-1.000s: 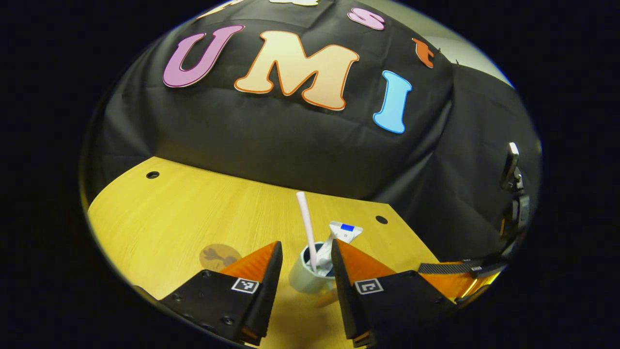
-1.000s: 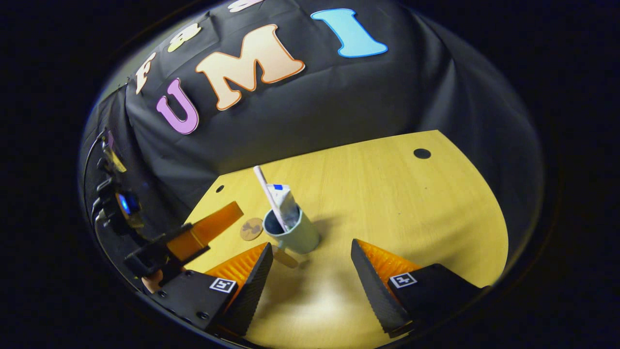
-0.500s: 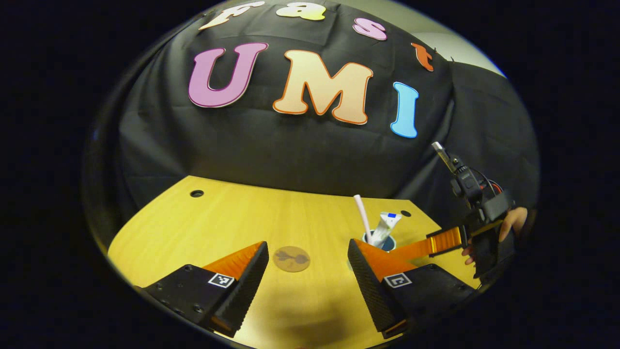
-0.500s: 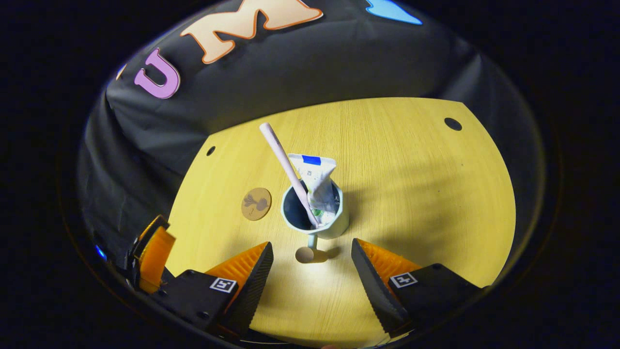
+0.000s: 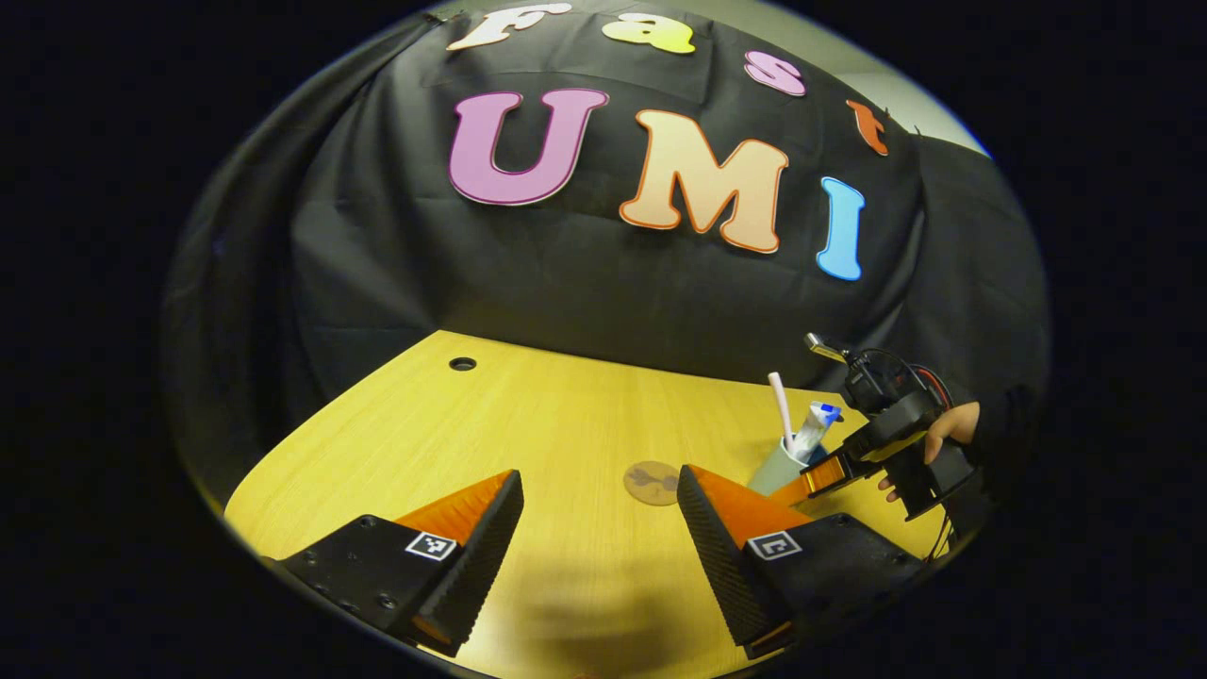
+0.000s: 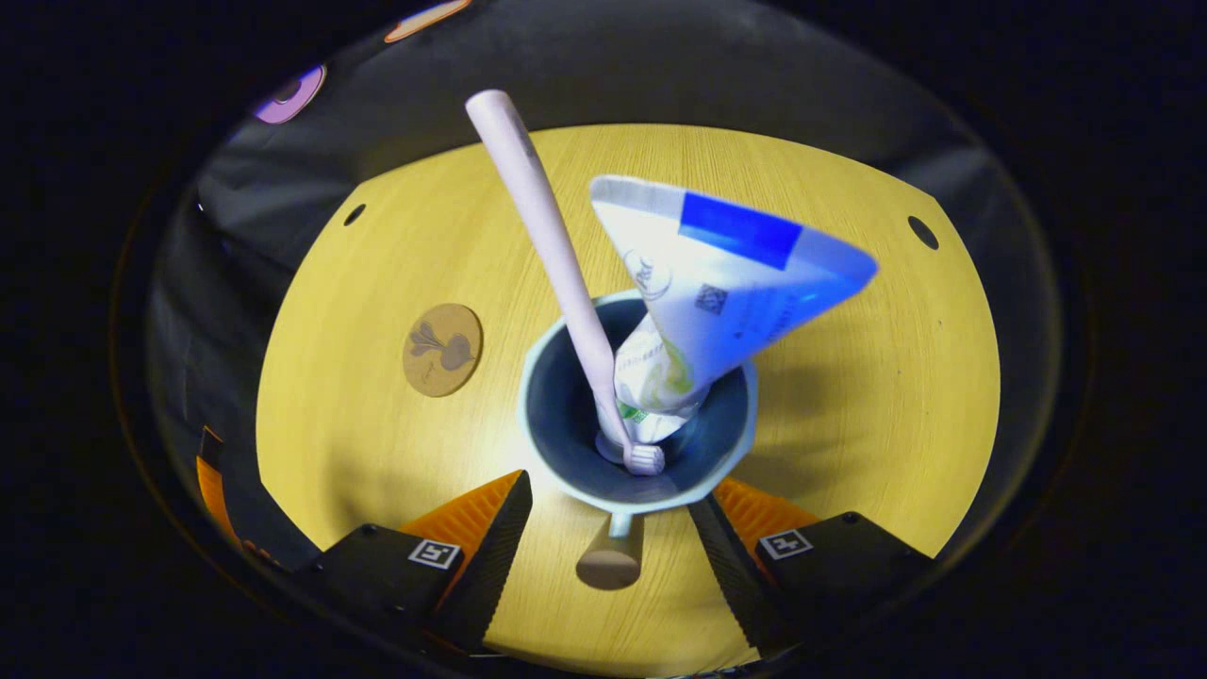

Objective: Put the toothbrush and toothpaste on the desktop into the cup, then pick up the cup and place it on the coaster on the desktop.

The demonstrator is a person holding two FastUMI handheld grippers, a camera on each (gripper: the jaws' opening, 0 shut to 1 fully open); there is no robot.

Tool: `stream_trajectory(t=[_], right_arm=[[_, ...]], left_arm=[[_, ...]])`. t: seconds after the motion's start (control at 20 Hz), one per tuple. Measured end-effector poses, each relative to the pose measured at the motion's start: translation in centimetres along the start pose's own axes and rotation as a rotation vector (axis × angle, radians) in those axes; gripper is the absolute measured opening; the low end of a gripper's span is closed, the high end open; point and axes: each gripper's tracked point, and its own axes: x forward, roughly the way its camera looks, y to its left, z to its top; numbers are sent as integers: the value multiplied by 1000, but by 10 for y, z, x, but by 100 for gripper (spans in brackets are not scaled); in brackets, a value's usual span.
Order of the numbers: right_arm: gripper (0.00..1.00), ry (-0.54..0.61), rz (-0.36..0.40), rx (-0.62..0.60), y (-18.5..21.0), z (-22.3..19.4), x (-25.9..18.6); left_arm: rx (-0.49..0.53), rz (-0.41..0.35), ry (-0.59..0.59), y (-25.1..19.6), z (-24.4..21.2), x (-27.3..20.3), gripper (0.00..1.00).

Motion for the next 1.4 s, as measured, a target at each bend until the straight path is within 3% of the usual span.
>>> stream_trajectory(t=[0.1, 0.15, 0.2, 0.25, 0.35, 0.4, 0.5, 0.55, 0.7, 0.75, 1.05, 1.1, 1.4], right_arm=[[91, 14, -14, 2, -2, 0, 7], [95, 14, -22, -1, -5, 1, 9], [85, 10, -37, -7, -9, 1, 12], [87, 8, -55, -18, -14, 1, 13], [59, 29, -52, -22, -16, -2, 13], [54, 43, -52, -31, -17, -6, 14], [30, 28, -54, -57, -16, -4, 16], [34, 30, -47, -58, -13, -6, 17], [30, 32, 2, -43, -8, -5, 16], [34, 23, 13, -38, -7, -3, 16], [30, -17, 71, -48, -4, 0, 19], [33, -18, 81, -51, -3, 0, 20], [33, -20, 94, -74, -6, 0, 20]], left_arm=[[2, 19, -4, 12, 0, -5, 95], [3, 24, -7, 16, 2, -6, 95], [8, 29, -8, 19, 4, -7, 95], [11, 32, -9, 22, 3, -6, 95], [14, 31, -6, 25, 4, -5, 95], [13, 29, -4, 27, 3, -4, 95], [14, 22, -1, 26, 4, -2, 95], [16, 19, 1, 27, 4, 0, 95], [26, 7, 2, 30, 5, 3, 95], [29, 6, 2, 31, 6, 5, 95], [20, 6, 7, 50, 9, 6, 95], [12, 9, 8, 54, 9, 6, 95], [-4, 27, 19, 80, 8, 4, 95]])
